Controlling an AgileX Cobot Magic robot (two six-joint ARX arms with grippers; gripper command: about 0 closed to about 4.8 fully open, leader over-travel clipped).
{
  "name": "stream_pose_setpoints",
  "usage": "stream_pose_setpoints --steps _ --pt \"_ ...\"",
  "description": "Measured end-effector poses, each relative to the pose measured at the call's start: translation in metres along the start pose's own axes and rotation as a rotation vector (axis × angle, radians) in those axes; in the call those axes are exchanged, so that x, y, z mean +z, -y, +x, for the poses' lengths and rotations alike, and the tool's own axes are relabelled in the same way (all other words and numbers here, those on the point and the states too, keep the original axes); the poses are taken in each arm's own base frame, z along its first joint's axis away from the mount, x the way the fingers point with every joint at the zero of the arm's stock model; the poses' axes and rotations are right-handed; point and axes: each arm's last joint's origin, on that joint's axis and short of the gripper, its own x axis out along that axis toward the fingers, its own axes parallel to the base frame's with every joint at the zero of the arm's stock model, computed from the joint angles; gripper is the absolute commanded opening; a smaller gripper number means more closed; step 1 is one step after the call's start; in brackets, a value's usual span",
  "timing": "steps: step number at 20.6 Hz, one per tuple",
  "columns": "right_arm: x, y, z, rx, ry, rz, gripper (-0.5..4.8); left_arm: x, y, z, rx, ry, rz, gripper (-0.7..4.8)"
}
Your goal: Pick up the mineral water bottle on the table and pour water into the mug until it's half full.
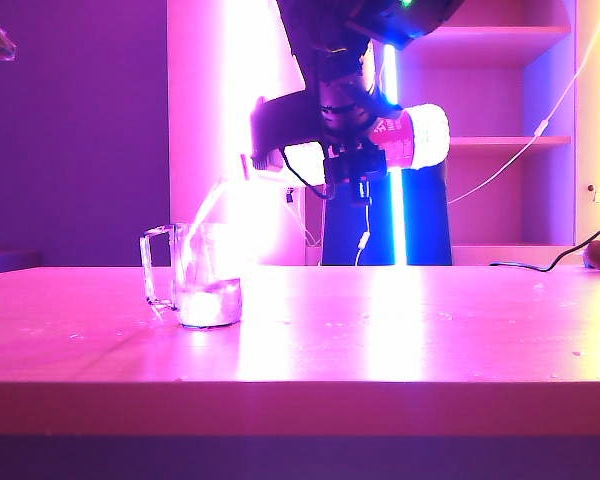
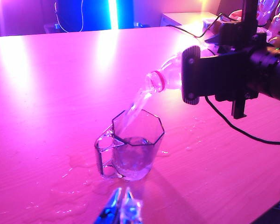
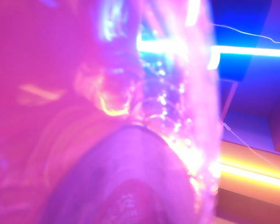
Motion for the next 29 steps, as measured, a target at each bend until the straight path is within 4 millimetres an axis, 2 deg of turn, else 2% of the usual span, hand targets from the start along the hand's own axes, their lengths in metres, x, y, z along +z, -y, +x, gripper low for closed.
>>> stream_pose_setpoints --steps 17,23,25,29 --pt "-0.002 -0.002 0.000 0.017 -0.022 0.004 2.42 0.000 0.000 0.000 0.000 0.000 0.000 -0.05" --pt "-0.007 -0.015 0.002 0.115 -0.043 0.237 2.42 0.000 0.000 0.000 0.000 0.000 0.000 -0.05" --pt "-0.008 -0.021 0.001 0.177 -0.029 0.404 2.42 0.000 0.000 0.000 0.000 0.000 0.000 -0.05" --pt "-0.006 -0.023 -0.002 0.245 0.126 0.916 2.42 0.000 0.000 0.000 0.000 0.000 0.000 -0.05"
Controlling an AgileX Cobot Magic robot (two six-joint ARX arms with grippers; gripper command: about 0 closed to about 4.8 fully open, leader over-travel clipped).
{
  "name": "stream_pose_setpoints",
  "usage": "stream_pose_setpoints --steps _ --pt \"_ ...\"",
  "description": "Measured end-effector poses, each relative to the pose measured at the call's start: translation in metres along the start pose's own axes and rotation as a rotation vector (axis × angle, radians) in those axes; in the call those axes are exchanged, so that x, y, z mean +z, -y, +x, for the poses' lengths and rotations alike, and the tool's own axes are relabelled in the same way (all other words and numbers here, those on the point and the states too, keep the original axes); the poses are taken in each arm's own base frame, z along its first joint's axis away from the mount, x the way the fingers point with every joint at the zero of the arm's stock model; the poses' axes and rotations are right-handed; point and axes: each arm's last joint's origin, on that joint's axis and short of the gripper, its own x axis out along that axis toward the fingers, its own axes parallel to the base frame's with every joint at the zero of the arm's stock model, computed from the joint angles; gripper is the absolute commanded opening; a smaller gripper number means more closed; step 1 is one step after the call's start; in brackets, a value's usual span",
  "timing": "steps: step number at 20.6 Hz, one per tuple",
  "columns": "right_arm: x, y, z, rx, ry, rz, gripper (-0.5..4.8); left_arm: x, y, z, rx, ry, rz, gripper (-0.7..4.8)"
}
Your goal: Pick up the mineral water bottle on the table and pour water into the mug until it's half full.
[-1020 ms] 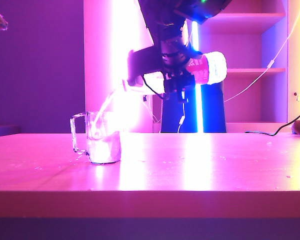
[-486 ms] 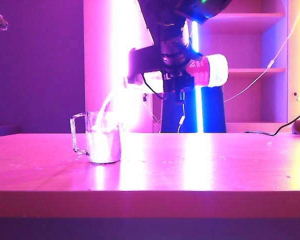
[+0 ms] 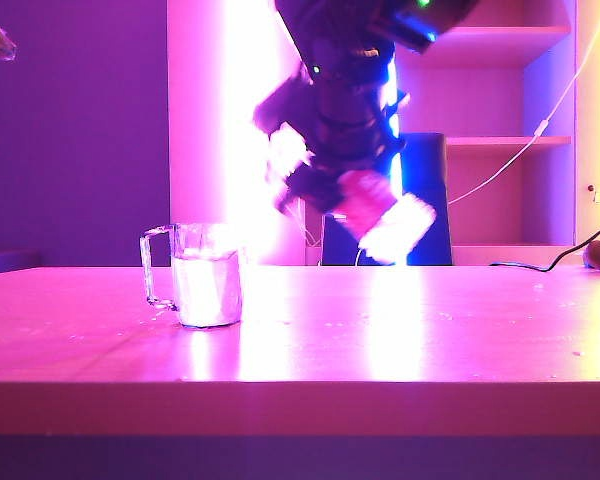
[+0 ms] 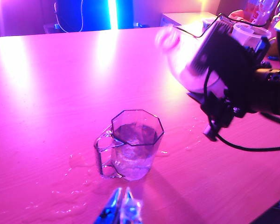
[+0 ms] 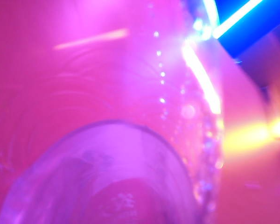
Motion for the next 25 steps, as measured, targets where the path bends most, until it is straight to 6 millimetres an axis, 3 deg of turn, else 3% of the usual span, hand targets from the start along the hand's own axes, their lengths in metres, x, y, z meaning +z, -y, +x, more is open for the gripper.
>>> stream_pose_setpoints --steps 4,7,9,13,15,16,17,23,25 --pt "-0.031 0.001 0.014 0.033 0.173 0.388 2.42 0.000 0.000 0.000 0.000 0.001 0.000 -0.06" --pt "-0.057 0.022 0.025 -0.012 0.310 0.616 2.42 0.000 0.000 0.000 0.000 0.001 0.000 -0.05" --pt "-0.078 0.035 0.032 -0.051 0.322 0.668 2.42 0.000 0.000 0.000 0.000 0.001 0.000 -0.05" --pt "-0.121 0.043 0.036 -0.047 0.277 0.685 2.49 0.000 0.000 0.000 0.000 -0.003 -0.002 -0.06" --pt "-0.134 0.042 0.033 -0.023 0.278 0.699 3.66 0.000 0.000 0.000 0.000 -0.003 -0.002 -0.05" --pt "-0.135 0.041 0.033 -0.016 0.279 0.701 4.61 0.000 0.000 0.000 0.000 -0.004 -0.003 -0.05" --pt "-0.138 0.039 0.031 0.004 0.282 0.701 4.79 0.000 0.000 0.000 0.000 -0.004 -0.003 -0.05" --pt "-0.140 0.039 0.024 0.065 0.208 0.667 4.79 0.001 0.000 0.000 0.004 0.008 0.004 -0.05" --pt "-0.135 0.047 0.014 0.071 0.183 0.658 4.79 0.005 0.000 -0.007 0.102 0.049 0.006 -0.05"
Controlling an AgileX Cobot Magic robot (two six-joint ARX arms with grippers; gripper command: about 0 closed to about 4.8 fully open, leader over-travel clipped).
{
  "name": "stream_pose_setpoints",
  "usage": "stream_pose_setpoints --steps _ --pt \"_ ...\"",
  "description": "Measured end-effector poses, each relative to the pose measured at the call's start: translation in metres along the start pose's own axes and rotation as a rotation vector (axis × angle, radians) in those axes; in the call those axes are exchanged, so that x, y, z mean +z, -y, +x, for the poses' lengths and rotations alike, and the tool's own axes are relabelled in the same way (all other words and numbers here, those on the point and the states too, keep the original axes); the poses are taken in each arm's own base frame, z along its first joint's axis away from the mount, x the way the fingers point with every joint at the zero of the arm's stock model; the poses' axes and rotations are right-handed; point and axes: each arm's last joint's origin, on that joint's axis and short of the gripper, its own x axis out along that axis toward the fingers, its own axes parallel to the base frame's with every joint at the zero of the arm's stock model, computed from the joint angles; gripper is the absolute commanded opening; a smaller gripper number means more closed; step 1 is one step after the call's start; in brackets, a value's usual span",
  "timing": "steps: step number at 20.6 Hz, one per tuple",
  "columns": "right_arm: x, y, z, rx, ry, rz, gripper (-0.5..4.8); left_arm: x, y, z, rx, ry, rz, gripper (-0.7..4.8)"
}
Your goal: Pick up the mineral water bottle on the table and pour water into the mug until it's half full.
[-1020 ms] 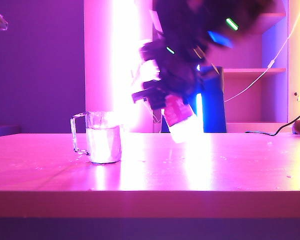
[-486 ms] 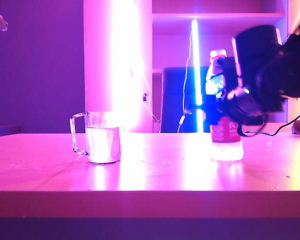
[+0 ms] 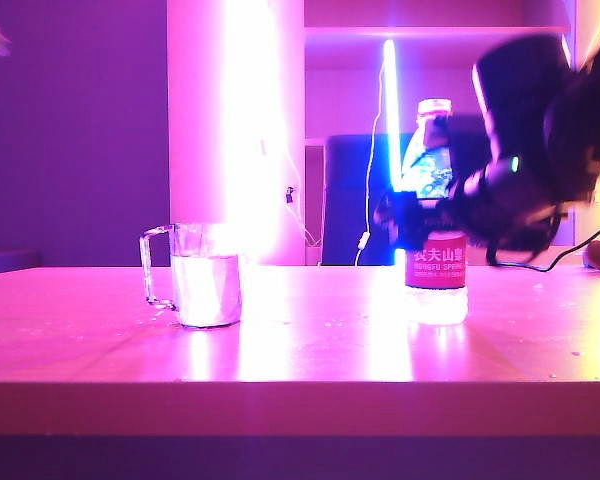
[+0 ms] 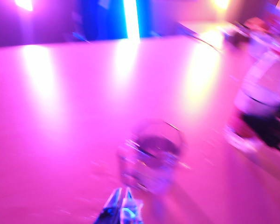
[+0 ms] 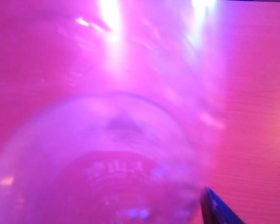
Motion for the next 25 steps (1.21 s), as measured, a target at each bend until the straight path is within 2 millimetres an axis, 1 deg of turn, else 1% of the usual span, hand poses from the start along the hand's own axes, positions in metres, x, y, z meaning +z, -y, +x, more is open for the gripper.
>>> stream_pose_setpoints --steps 3,4,7,9,10,11,12,13,14,15,18,19,20,21,22,23,24,25 --pt "0.008 0.002 -0.012 -0.003 -0.077 -0.025 4.79 0.012 0.002 -0.017 0.135 0.126 0.029 -0.05" --pt "0.014 -0.001 -0.020 0.008 -0.093 -0.024 4.79 0.017 0.005 -0.031 0.206 0.202 0.050 -0.05" --pt "0.022 -0.003 -0.032 0.023 -0.114 -0.012 4.79 0.024 0.013 -0.058 0.332 0.346 0.084 -0.05" --pt "0.027 -0.005 -0.040 0.030 -0.134 0.017 4.79 0.023 0.018 -0.072 0.415 0.418 0.090 -0.06" --pt "0.030 -0.006 -0.047 0.023 -0.153 0.041 4.79 0.018 0.021 -0.080 0.447 0.460 0.094 -0.05" --pt "0.031 -0.007 -0.051 0.022 -0.163 0.043 4.79 0.016 0.023 -0.083 0.450 0.476 0.097 -0.05" --pt "0.034 -0.010 -0.060 0.035 -0.182 0.038 4.79 0.009 0.026 -0.089 0.452 0.513 0.107 -0.05" --pt "0.036 -0.012 -0.065 0.044 -0.186 0.034 4.79 0.003 0.027 -0.091 0.466 0.529 0.107 -0.05" --pt "0.040 -0.016 -0.073 0.050 -0.188 0.025 4.79 -0.009 0.026 -0.090 0.489 0.532 0.101 -0.05" --pt "0.042 -0.018 -0.078 0.049 -0.186 0.019 4.79 -0.013 0.023 -0.086 0.495 0.509 0.093 -0.05" --pt "0.050 -0.030 -0.105 0.075 -0.180 -0.012 4.79 -0.039 0.014 -0.067 0.497 0.403 0.057 -0.05" --pt "0.051 -0.033 -0.112 0.085 -0.179 -0.017 4.42 -0.047 0.011 -0.063 0.495 0.380 0.034 -0.05" --pt "0.053 -0.040 -0.128 0.104 -0.184 -0.041 3.24 -0.062 0.007 -0.054 0.493 0.335 -0.007 -0.05" --pt "0.056 -0.044 -0.138 0.117 -0.176 -0.053 1.82 -0.071 0.005 -0.049 0.493 0.307 -0.024 -0.05" --pt "0.060 -0.050 -0.156 0.140 -0.149 -0.067 1.36 -0.089 0.000 -0.041 0.500 0.250 -0.045 -0.05" --pt "0.061 -0.054 -0.166 0.149 -0.137 -0.080 0.68 -0.099 -0.002 -0.037 0.506 0.220 -0.057 -0.05" --pt "0.063 -0.057 -0.184 0.169 -0.118 -0.103 0.14 -0.110 -0.004 -0.033 0.512 0.190 -0.083 -0.05" --pt "0.065 -0.058 -0.194 0.188 -0.099 -0.106 -0.06 -0.115 -0.005 -0.031 0.511 0.187 -0.091 -0.05"
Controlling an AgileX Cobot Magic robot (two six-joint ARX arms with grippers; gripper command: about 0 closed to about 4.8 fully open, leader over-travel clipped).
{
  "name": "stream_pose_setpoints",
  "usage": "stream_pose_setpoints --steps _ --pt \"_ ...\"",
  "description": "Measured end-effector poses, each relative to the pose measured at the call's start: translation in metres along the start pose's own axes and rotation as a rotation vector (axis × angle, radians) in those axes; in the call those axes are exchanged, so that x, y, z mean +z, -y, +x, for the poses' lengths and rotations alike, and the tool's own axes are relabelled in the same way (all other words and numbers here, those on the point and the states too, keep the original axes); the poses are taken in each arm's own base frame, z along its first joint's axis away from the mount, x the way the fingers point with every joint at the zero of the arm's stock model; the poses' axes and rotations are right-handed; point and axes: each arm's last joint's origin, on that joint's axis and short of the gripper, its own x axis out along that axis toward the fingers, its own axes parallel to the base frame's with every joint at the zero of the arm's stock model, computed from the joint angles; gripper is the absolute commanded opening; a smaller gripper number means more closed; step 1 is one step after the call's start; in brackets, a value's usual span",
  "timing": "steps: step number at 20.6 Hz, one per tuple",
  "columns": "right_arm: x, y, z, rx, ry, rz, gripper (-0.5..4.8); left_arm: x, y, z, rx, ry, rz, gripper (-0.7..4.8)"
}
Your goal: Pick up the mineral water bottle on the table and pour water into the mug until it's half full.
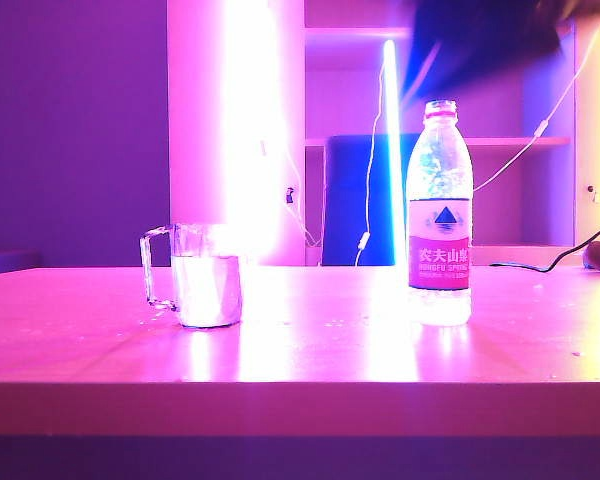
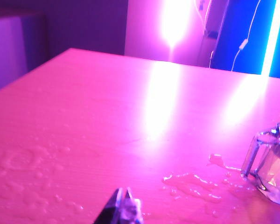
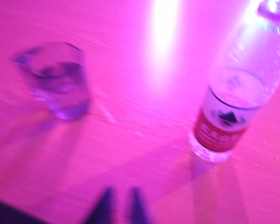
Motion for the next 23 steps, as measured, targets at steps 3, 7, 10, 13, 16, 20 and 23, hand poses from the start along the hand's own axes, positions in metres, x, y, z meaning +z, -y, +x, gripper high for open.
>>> stream_pose_setpoints --steps 3,7,10,13,16,20,23 --pt "0.010 -0.007 -0.029 0.078 0.105 0.040 0.03 -0.013 -0.001 0.002 0.005 -0.039 -0.012 -0.05" --pt "0.034 -0.012 -0.044 0.181 0.307 0.222 0.09 -0.021 -0.002 0.002 0.015 -0.123 -0.010 -0.05" --pt "0.039 -0.012 -0.046 0.193 0.349 0.264 0.09 -0.022 -0.003 0.001 0.016 -0.137 -0.011 -0.05" --pt "0.038 -0.012 -0.045 0.186 0.335 0.250 0.09 -0.022 -0.002 0.001 0.016 -0.136 -0.010 -0.05" --pt "0.039 -0.002 -0.044 0.132 0.350 0.126 0.09 -0.022 -0.002 0.001 0.016 -0.137 -0.011 -0.05" --pt "0.052 0.086 -0.041 0.091 0.407 0.016 0.09 -0.022 -0.003 0.001 0.017 -0.138 -0.011 -0.05" --pt "0.036 0.128 -0.074 0.001 0.457 0.003 0.09 -0.022 -0.003 0.001 0.017 -0.140 -0.010 -0.05"
